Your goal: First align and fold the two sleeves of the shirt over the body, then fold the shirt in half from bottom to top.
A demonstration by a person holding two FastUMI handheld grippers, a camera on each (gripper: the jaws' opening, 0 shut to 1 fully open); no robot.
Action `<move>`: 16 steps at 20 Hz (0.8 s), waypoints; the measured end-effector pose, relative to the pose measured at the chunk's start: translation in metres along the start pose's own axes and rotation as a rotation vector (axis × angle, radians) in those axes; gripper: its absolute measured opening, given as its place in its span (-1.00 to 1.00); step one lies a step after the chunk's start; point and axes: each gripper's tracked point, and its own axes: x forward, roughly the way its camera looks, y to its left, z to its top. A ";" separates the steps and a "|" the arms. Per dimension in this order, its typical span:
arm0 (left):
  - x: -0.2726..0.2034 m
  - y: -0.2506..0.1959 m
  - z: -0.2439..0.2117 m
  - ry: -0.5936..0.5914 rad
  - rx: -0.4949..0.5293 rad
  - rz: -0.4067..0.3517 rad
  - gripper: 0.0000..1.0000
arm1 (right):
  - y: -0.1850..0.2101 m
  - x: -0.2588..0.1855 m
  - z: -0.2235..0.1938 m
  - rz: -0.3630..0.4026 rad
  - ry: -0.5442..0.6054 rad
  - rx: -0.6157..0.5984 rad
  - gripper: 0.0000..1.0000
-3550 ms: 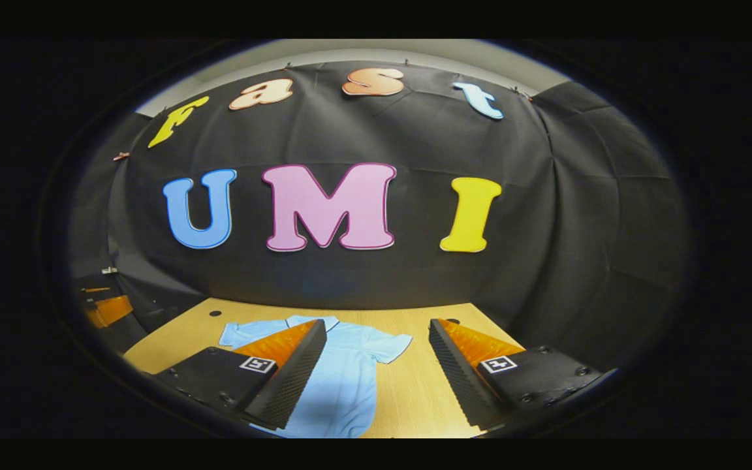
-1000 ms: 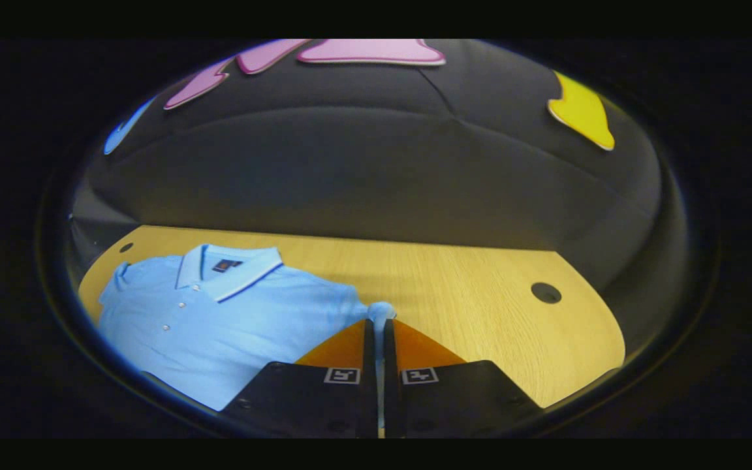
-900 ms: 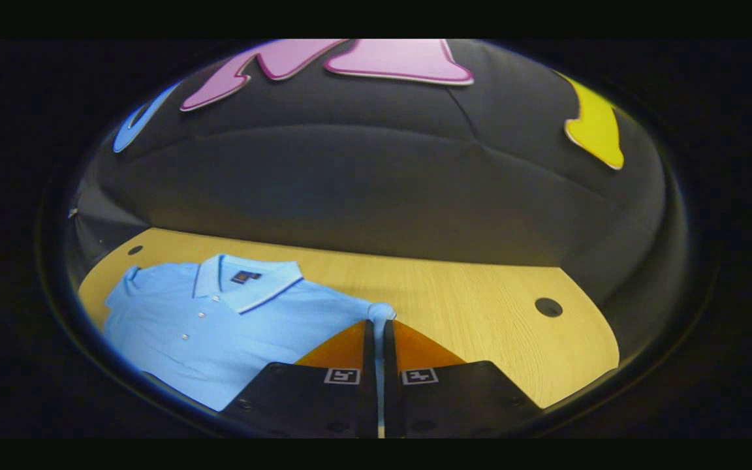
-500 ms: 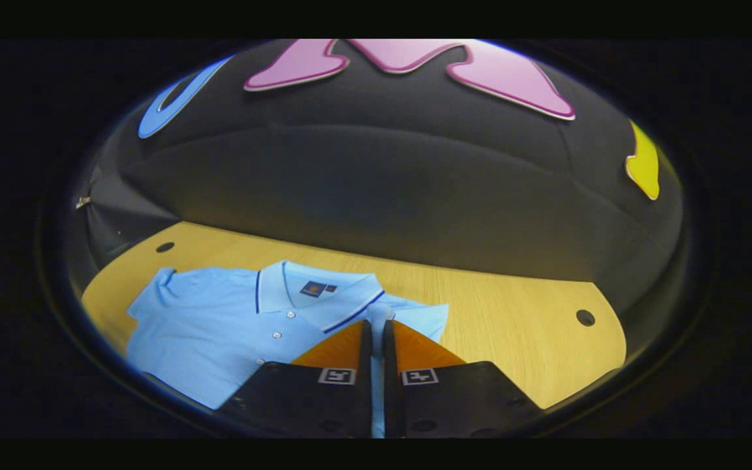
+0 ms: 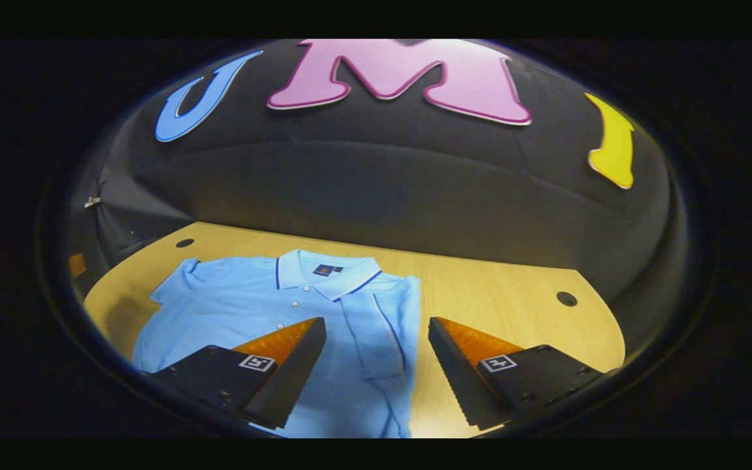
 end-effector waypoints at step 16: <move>0.211 -0.010 -0.056 0.290 0.118 -0.014 0.91 | -0.105 -0.073 -0.020 -0.117 -0.051 0.045 0.94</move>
